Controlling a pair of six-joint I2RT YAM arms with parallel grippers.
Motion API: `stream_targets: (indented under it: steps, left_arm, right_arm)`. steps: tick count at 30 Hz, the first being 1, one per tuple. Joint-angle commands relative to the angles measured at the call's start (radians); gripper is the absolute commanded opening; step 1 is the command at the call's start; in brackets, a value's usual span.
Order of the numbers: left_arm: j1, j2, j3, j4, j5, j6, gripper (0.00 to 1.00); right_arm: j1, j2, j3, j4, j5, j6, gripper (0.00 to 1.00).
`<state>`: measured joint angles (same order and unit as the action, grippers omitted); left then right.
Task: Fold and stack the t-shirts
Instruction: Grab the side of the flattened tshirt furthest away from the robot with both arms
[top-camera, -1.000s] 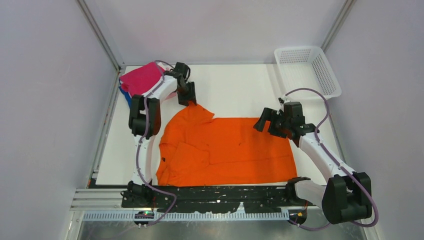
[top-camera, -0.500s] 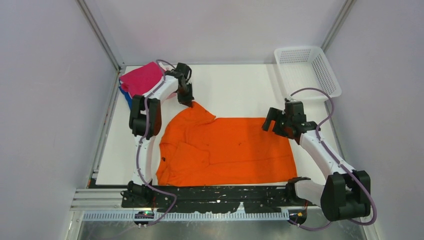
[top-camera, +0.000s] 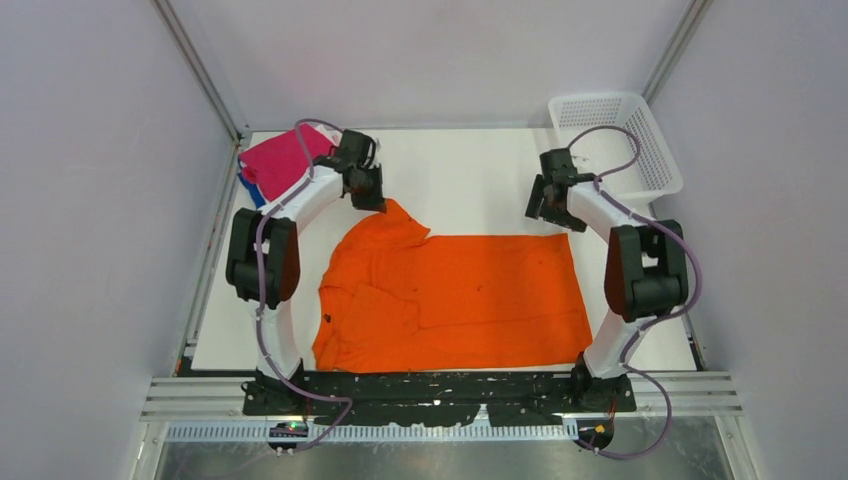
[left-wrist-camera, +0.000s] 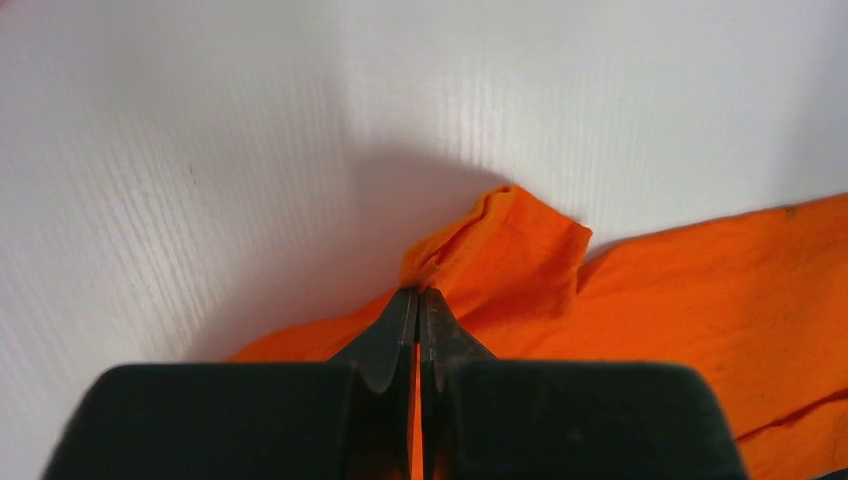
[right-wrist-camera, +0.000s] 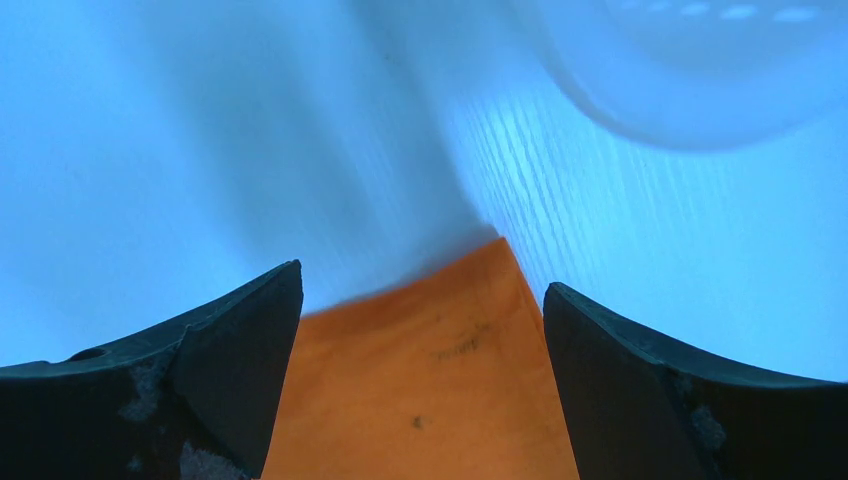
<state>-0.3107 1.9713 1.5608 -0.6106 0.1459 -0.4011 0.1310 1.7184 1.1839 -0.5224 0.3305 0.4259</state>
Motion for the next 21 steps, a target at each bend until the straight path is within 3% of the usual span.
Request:
stream_targets:
  steps: [1,8,14,21]
  left_arm:
    - [-0.002,-0.038,-0.003,0.076,0.035,0.044,0.00]
    - [-0.008,-0.069,-0.049,0.084,0.022,0.069,0.00]
    - [-0.019,-0.127,-0.094,0.108,0.019,0.087,0.00]
    - [-0.055,-0.209,-0.183,0.138,-0.024,0.141,0.00]
  right_arm:
    - [0.035,0.163,0.194,-0.135,0.212,0.037,0.98]
    - [0.054,0.287,0.260,-0.205,0.246,0.081,0.99]
    - [0.056,0.289,0.223,-0.240,0.242,0.098,0.73]
    - [0.055,0.221,0.157,-0.222,0.268,0.127,0.55]
